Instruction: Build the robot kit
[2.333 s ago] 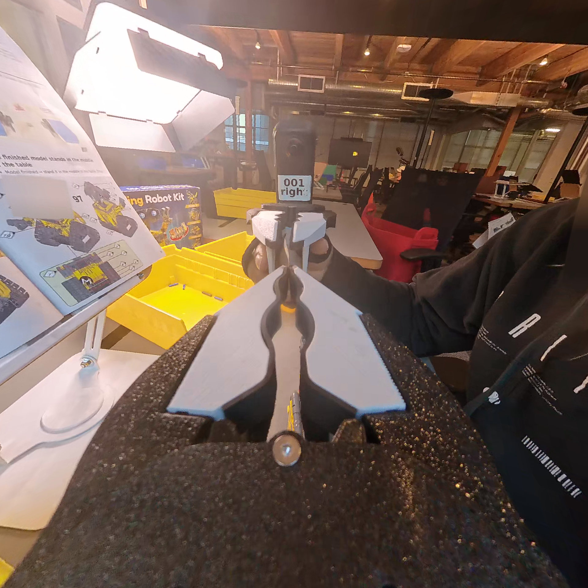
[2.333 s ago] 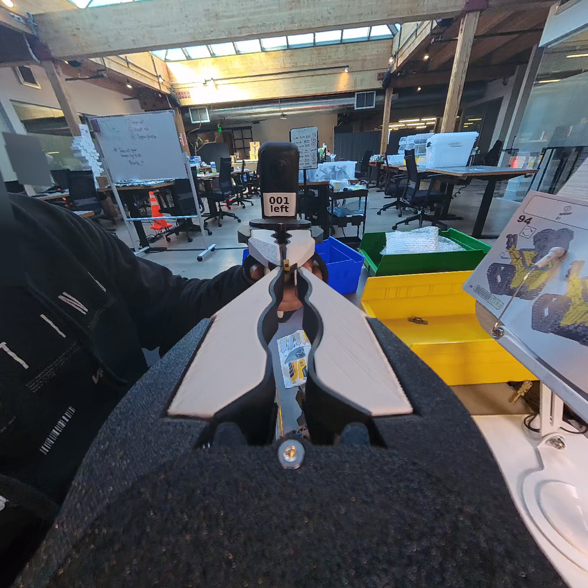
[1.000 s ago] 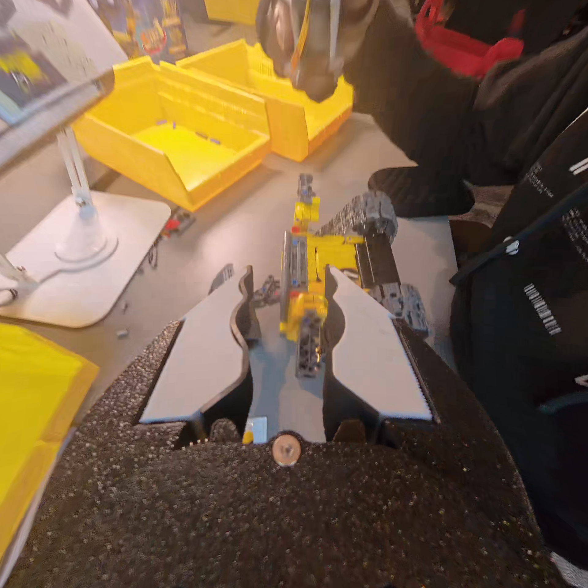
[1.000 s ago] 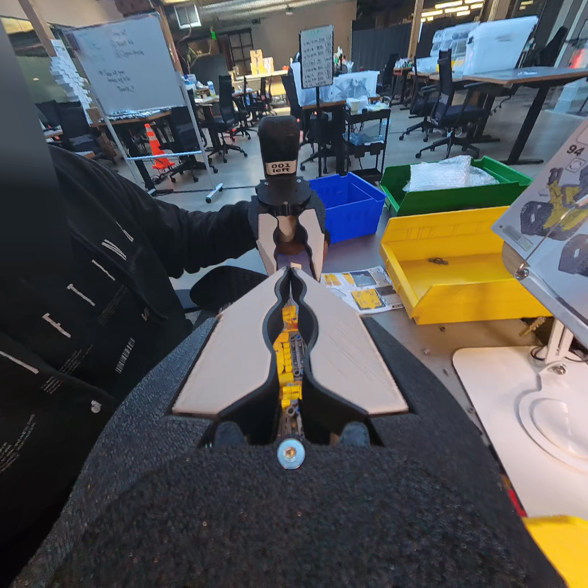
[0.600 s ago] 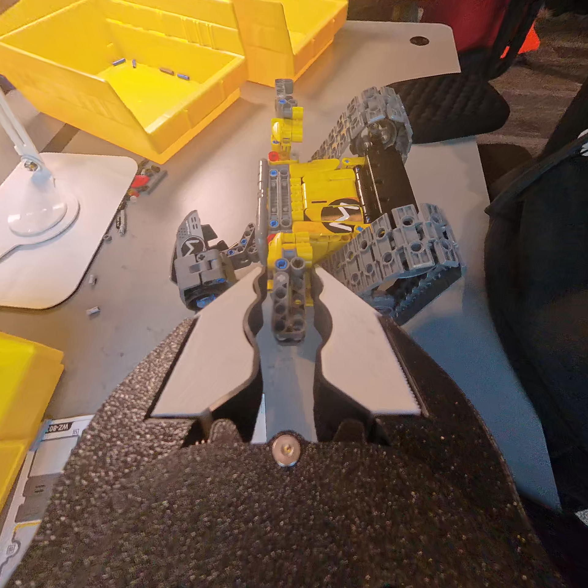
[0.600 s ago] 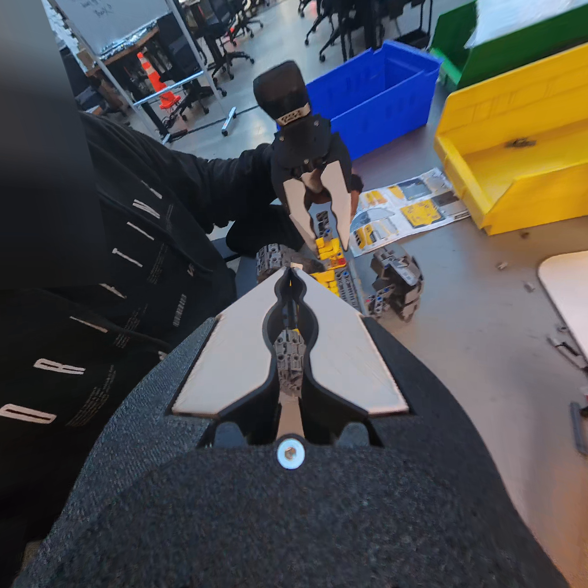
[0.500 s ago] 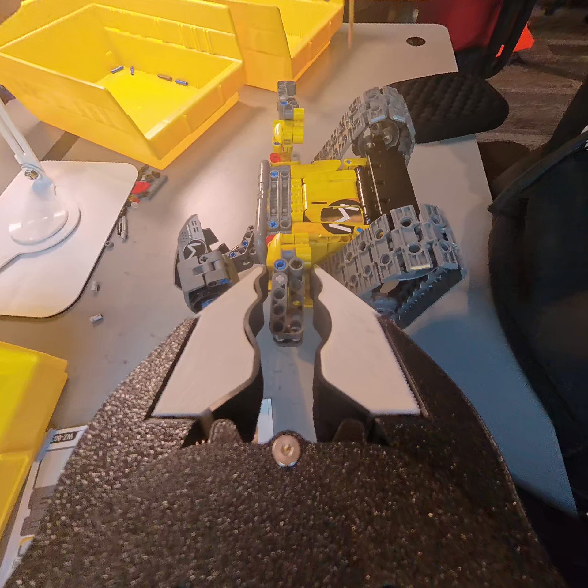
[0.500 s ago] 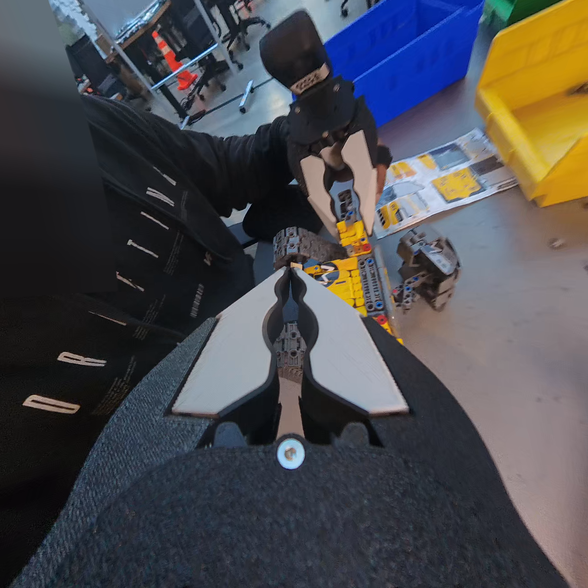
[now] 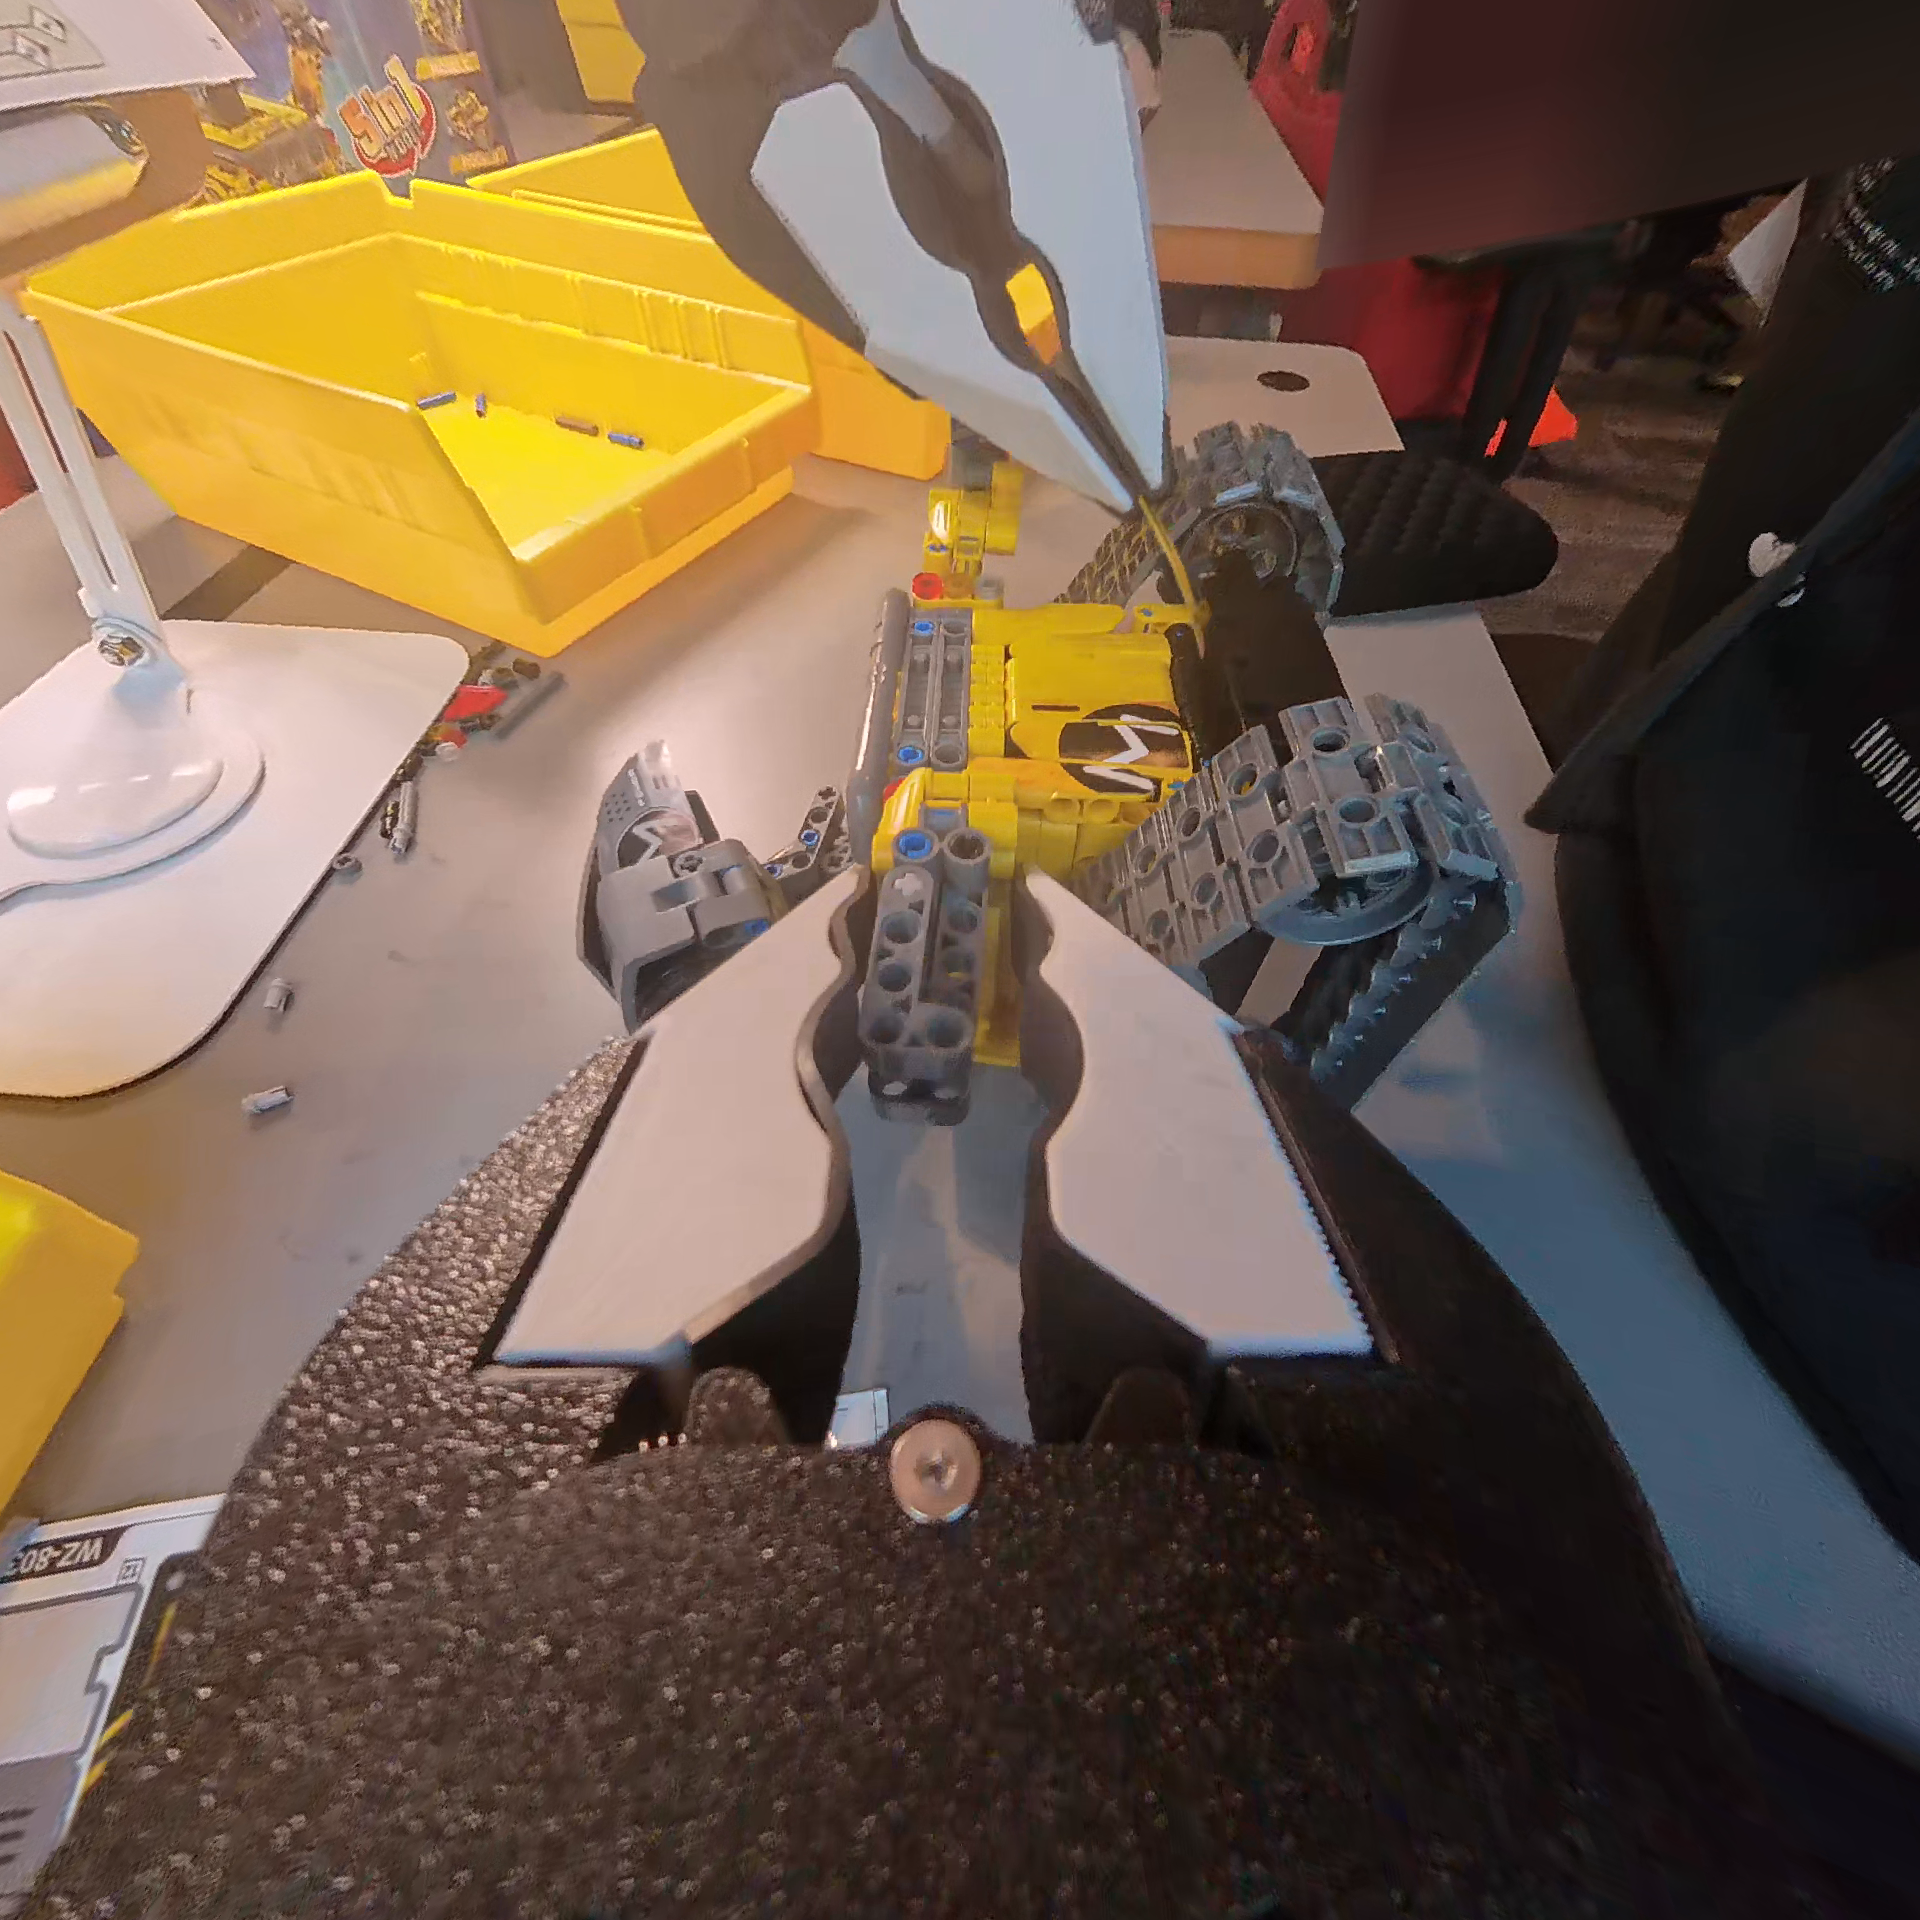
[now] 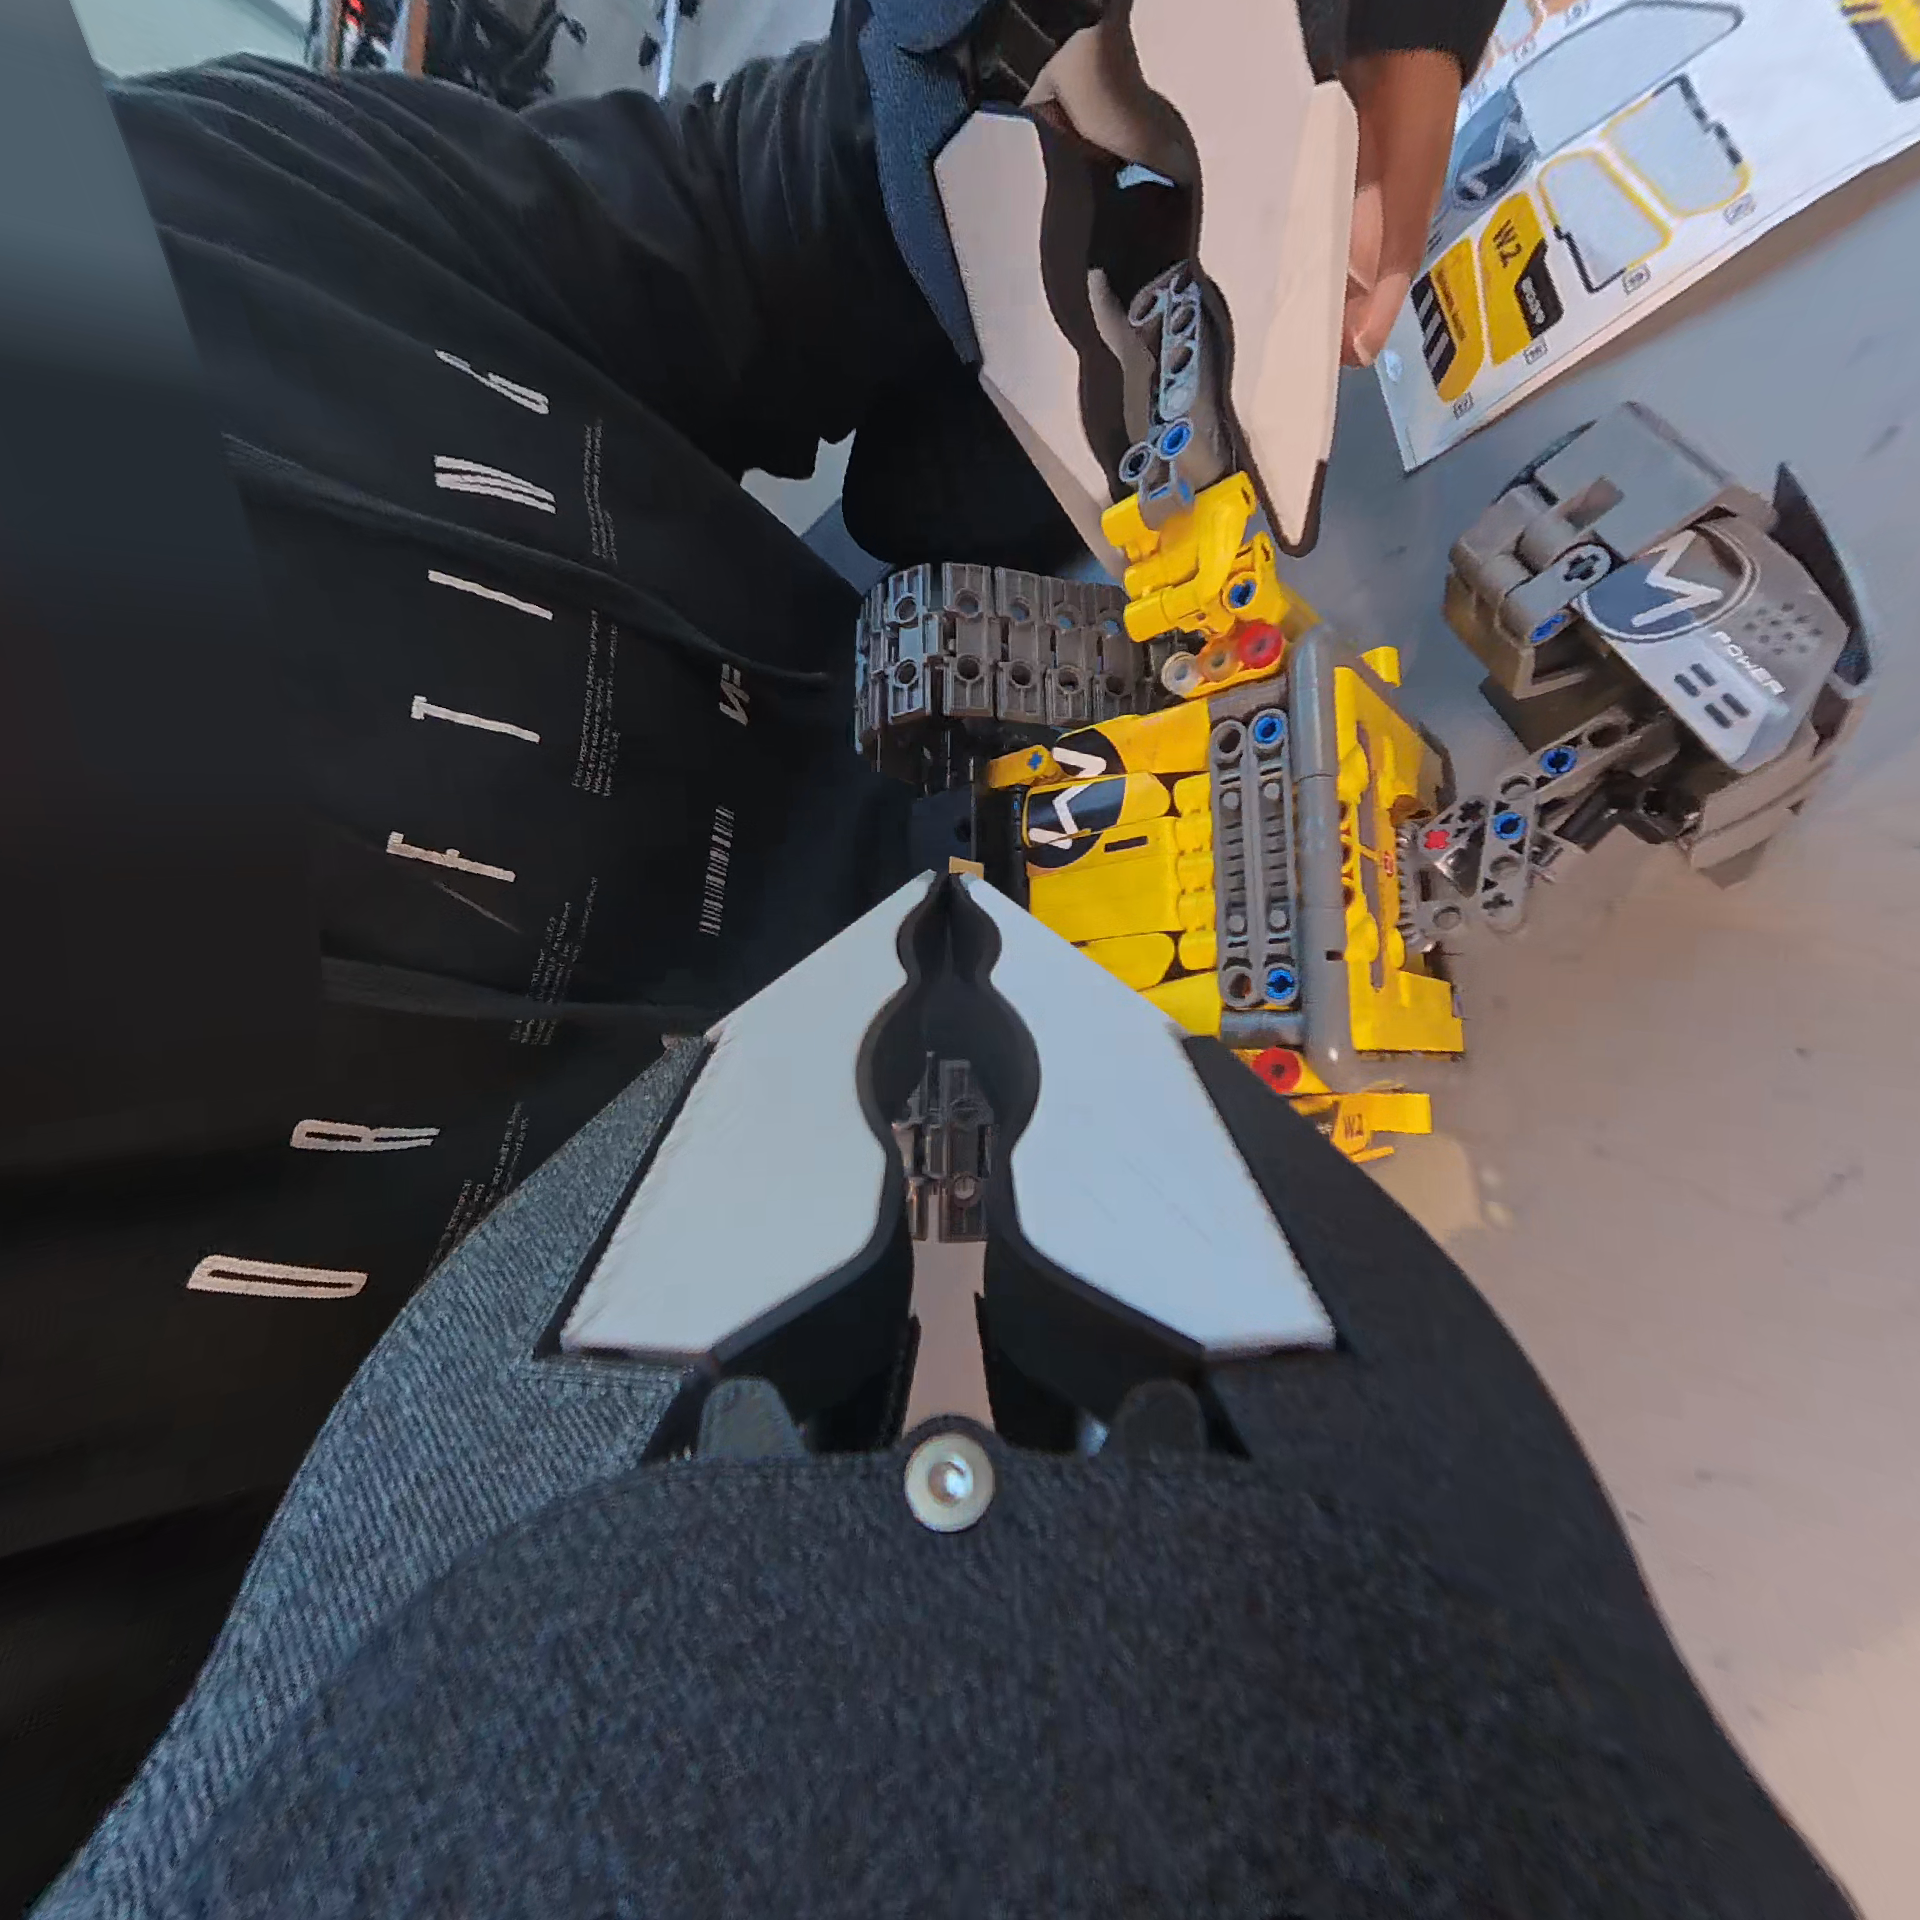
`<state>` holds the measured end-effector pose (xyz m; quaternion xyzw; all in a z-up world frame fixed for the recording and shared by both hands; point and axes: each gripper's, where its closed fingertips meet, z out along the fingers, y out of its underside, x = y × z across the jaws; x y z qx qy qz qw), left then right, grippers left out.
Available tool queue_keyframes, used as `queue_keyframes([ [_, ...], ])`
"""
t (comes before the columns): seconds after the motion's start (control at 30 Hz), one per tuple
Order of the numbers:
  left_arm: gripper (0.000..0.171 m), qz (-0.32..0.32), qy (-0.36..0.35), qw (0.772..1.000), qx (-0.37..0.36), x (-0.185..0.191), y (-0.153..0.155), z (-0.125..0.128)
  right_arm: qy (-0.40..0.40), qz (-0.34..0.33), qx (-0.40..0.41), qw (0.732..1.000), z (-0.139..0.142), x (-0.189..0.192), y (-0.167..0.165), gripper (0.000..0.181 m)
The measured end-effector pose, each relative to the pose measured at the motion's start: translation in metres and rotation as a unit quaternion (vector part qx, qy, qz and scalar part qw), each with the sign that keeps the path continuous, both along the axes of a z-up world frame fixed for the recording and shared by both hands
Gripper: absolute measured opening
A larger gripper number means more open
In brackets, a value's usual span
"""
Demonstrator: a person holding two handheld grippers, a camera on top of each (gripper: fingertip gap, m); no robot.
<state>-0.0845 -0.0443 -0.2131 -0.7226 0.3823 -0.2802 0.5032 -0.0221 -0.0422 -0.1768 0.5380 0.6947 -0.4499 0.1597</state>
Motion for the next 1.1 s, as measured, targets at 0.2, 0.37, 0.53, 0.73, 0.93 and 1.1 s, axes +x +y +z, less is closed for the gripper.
queue_keyframes([
  [0.2, 0.024, -0.001, -0.031, 1.0, 0.001, 0.0007, 0.0005, 0.0005, -0.04, 0.013, -0.012, 0.999, -0.0076, -0.0024, 0.0038, 0.0],
  [0.37, 0.024, 0.002, -0.042, 0.999, -0.002, -0.0002, 0.0016, 0.0, -0.062, 0.029, -0.006, 0.998, -0.011, -0.0012, 0.0064, 0.0],
  [0.53, 0.024, 0.002, -0.044, 0.999, 0.0, -0.0001, 0.0012, 0.0003, -0.072, 0.045, 0.001, 0.996, -0.0104, -0.003, 0.0066, 0.0],
  [0.73, 0.024, 0.0, -0.05, 0.999, -0.002, -0.0003, 0.0011, 0.0, -0.084, 0.059, -0.004, 0.995, -0.0085, -0.0018, 0.0035, 0.0],
  [0.93, 0.024, -0.001, -0.052, 0.999, -0.002, -0.0005, 0.0008, -0.0001, -0.095, 0.076, 0.005, 0.993, -0.0086, 0.0022, -0.0005, 0.0],
  [1.1, 0.024, -0.003, -0.052, 0.999, -0.001, -0.0002, -0.0001, 0.0001, -0.102, 0.086, 0.021, 0.991, -0.0106, 0.0019, 0.0002, 0.0],
])
